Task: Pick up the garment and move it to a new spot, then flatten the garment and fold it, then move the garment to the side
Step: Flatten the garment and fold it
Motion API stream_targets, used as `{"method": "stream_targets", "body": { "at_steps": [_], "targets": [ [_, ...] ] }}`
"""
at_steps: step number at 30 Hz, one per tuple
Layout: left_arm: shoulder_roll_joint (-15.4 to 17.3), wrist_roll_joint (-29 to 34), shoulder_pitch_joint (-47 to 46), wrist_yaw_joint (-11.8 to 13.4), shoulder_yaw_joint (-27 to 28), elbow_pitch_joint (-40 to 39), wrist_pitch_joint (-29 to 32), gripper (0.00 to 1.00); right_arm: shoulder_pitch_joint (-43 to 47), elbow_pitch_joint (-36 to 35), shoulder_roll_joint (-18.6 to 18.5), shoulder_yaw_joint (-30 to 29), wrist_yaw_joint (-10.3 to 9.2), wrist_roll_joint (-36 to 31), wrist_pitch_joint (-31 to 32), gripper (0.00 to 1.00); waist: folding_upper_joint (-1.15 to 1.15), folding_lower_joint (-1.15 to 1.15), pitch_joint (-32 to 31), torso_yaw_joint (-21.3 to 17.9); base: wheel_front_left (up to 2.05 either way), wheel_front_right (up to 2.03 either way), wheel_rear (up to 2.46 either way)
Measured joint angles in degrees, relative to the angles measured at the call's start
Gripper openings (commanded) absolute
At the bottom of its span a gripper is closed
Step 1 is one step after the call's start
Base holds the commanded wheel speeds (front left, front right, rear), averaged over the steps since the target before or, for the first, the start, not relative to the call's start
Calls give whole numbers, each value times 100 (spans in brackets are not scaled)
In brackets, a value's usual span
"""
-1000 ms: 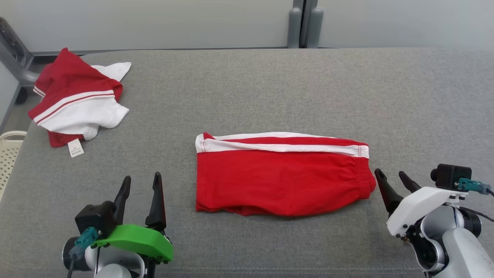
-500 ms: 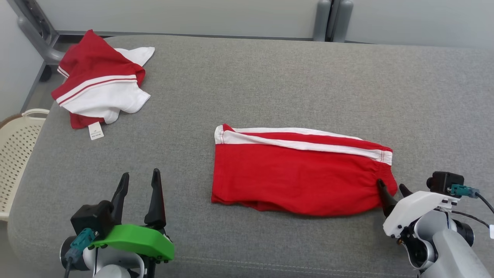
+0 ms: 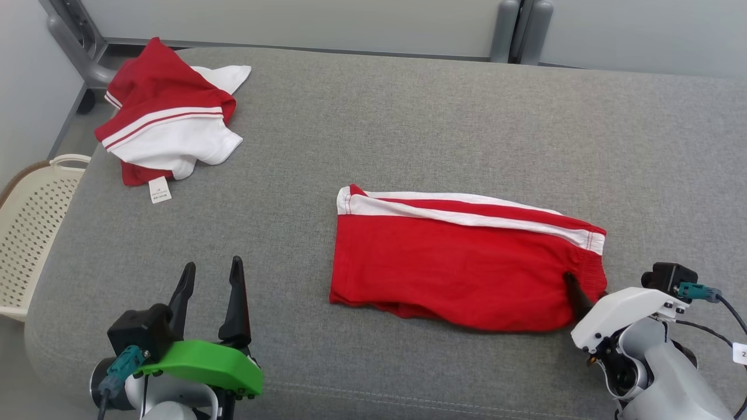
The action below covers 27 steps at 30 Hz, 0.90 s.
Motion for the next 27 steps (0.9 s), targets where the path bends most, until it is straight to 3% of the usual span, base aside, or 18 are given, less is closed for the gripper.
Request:
{"method": "stream_targets", "body": {
  "at_steps": [3, 6, 7, 16, 27],
  "targets": [
    [5, 0, 4, 5, -4, -3, 1, 100, -79, 104, -20, 127, -1, 185, -74, 32, 0, 0, -4, 14, 0, 0, 0],
    [15, 0, 5, 7, -16, -3, 9, 100, -174, 213, -29, 192, -1, 398, -200, 2, 0, 0, -8, 28, 0, 0, 0],
    [19, 0, 5, 8, -18, -3, 12, 100, -199, 238, -32, 222, -1, 461, -224, 0, 0, 0, -10, 31, 0, 0, 0],
    [38, 0, 11, 42, -35, -48, 33, 100, -337, 162, -386, 483, -1, 1188, -97, 0, 0, 0, -17, -19, 0, 0, 0],
    [0, -7, 14, 32, -104, -101, 33, 100, -336, 15, -1468, 508, -1, 1326, 321, 0, 0, 0, -60, -177, 0, 0, 0]
  ]
}}
